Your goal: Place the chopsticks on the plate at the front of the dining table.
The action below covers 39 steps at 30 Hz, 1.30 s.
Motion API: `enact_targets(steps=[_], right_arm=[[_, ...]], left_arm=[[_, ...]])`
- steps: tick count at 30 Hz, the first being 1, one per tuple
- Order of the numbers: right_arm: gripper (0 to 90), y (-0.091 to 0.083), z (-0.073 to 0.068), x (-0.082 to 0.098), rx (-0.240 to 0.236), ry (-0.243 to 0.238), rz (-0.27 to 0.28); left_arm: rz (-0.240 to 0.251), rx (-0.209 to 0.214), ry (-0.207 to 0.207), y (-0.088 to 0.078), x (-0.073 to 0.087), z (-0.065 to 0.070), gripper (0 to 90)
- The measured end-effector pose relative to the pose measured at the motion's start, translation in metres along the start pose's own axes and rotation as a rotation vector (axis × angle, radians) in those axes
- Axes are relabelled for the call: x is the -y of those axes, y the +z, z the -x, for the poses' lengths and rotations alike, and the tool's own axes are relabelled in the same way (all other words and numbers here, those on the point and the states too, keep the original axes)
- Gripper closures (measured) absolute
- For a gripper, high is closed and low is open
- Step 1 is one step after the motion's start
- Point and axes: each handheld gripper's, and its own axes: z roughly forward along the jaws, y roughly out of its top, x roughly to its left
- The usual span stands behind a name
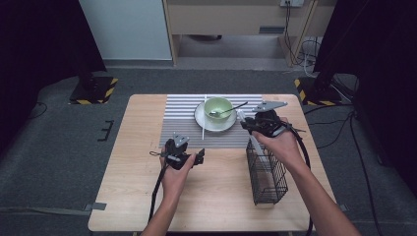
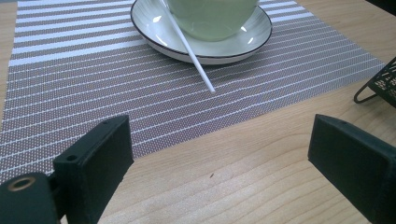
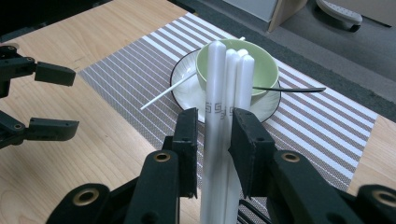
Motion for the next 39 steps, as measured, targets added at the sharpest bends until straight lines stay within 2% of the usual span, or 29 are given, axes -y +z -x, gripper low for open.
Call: enact_targets(steps=[9, 12, 20, 28, 36, 39], right_arm=[[80.7, 0.001, 0.0, 0.0, 0.0, -0.005, -0.002], [83.0, 0.0, 0.002, -0.001, -0.01, 0.012, 0.001], [83.4, -0.006, 0.005, -0.004, -0.028, 0.033, 0.028], [83.6, -0.025, 0.01, -0.017, -0.038, 0.043, 0.086], [83.6, -0.047, 0.015, -0.03, -0.035, 0.037, 0.145], [83.7, -0.057, 0.018, -0.035, -0.031, 0.038, 0.173]], left_arm=[[0.001, 0.001, -0.007, -0.001, 0.001, -0.001, 6.1], [0.002, 0.002, -0.007, -0.001, 0.001, -0.002, 6.1], [-0.005, 0.009, -0.007, -0.002, 0.001, -0.002, 6.1], [0.009, 0.017, -0.009, -0.003, -0.001, 0.0, 6.1], [0.024, 0.034, -0.029, -0.004, -0.002, -0.001, 6.2], [0.038, 0.055, -0.042, -0.005, -0.003, -0.001, 6.2]])
